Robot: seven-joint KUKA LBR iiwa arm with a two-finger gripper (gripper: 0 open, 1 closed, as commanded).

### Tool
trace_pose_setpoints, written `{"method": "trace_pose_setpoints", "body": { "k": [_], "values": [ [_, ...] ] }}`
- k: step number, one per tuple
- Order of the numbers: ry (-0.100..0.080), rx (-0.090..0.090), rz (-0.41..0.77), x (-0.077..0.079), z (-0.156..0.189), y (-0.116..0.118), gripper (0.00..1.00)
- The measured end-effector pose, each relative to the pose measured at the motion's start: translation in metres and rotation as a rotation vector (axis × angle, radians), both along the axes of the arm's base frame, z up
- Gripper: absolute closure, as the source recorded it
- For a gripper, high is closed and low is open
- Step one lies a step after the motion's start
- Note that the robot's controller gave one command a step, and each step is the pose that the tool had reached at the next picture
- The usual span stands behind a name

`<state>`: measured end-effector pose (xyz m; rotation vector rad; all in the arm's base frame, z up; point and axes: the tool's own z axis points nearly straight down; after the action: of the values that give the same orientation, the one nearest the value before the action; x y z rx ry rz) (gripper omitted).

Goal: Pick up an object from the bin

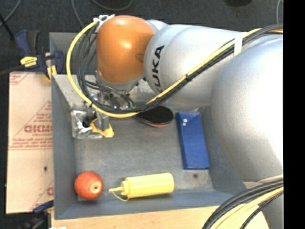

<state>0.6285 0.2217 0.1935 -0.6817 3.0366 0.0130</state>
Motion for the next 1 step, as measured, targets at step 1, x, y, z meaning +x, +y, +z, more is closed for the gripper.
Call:
{"method": "trace_pose_setpoints", "body": {
  "k": [1],
  "values": [
    [-0.009, -0.001, 0.173, -0.0002, -0.0394, 0.0042, 1.00]
  ]
}}
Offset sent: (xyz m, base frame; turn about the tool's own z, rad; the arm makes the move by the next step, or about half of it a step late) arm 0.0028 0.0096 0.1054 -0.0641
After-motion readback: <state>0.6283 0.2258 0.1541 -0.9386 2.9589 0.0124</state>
